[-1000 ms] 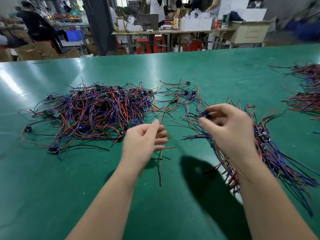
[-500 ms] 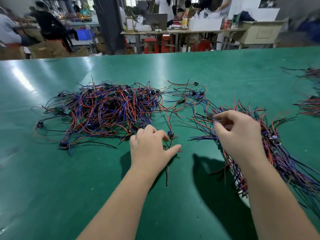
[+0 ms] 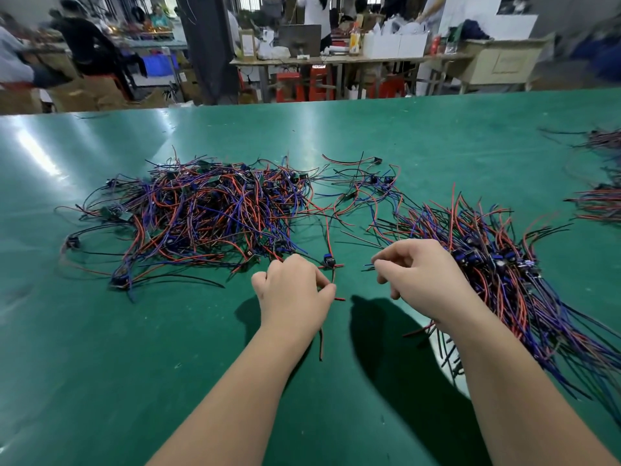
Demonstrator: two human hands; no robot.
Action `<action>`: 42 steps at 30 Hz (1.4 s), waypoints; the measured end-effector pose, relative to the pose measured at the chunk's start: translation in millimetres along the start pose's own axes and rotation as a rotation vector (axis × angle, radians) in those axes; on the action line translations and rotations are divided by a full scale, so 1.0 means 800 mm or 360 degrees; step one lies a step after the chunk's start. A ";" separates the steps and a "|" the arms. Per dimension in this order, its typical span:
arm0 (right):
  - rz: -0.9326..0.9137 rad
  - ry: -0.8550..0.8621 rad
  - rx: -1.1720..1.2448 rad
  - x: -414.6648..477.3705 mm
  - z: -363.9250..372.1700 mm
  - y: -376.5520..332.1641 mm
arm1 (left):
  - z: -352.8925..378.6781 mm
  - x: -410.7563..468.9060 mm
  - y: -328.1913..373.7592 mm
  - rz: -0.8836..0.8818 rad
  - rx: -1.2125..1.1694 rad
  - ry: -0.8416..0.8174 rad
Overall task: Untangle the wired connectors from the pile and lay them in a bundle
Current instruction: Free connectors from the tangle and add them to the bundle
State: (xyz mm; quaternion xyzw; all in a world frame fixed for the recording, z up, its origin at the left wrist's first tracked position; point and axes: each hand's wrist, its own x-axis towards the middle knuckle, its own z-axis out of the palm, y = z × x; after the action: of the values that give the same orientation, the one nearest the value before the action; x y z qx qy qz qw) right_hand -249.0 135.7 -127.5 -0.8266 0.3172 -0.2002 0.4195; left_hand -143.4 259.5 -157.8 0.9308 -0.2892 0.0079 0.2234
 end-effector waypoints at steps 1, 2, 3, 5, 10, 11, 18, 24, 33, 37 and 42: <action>0.0027 -0.0012 0.0017 0.000 0.000 0.000 | 0.001 -0.001 0.001 -0.0012 -0.0061 -0.0025; 0.0059 -0.0027 0.0041 0.000 0.000 0.000 | 0.002 -0.002 0.000 -0.0020 -0.0069 -0.0028; 0.0089 -0.0039 0.0062 0.000 0.000 0.001 | 0.003 -0.002 0.000 -0.0021 -0.0019 -0.0008; 0.0123 -0.0052 0.0069 0.000 0.001 0.001 | 0.002 0.000 -0.002 -0.0021 0.0105 0.0027; 0.0140 -0.0076 0.0061 -0.001 0.004 -0.001 | 0.005 0.004 0.001 0.0025 0.0024 -0.0049; 0.0145 -0.0083 0.0061 -0.001 0.004 -0.001 | 0.009 0.004 0.002 0.0027 0.0042 -0.0061; 0.0291 -0.0122 0.0355 0.002 0.003 0.001 | 0.009 -0.003 0.010 -0.0015 -0.0377 0.0041; 0.0360 -0.0327 0.1089 -0.002 0.000 -0.011 | -0.004 -0.015 0.019 0.0464 -0.0541 0.0298; 0.0193 -0.0403 0.1326 -0.006 -0.003 -0.012 | -0.006 -0.019 0.022 0.0781 -0.0808 0.0423; 0.0038 -0.0529 0.1351 -0.010 -0.001 -0.016 | -0.010 -0.016 0.022 0.0581 -0.1298 0.0377; -0.0031 -0.0671 0.1206 -0.013 0.002 -0.016 | -0.016 -0.013 0.023 0.0505 -0.1806 0.0111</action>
State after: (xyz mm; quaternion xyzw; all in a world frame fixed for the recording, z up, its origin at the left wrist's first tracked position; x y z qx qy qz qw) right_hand -250.5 149.7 -118.6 -0.6400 0.1208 -0.1333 0.7470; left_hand -161.0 256.9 -140.1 0.6103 -0.3763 -0.0842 0.6920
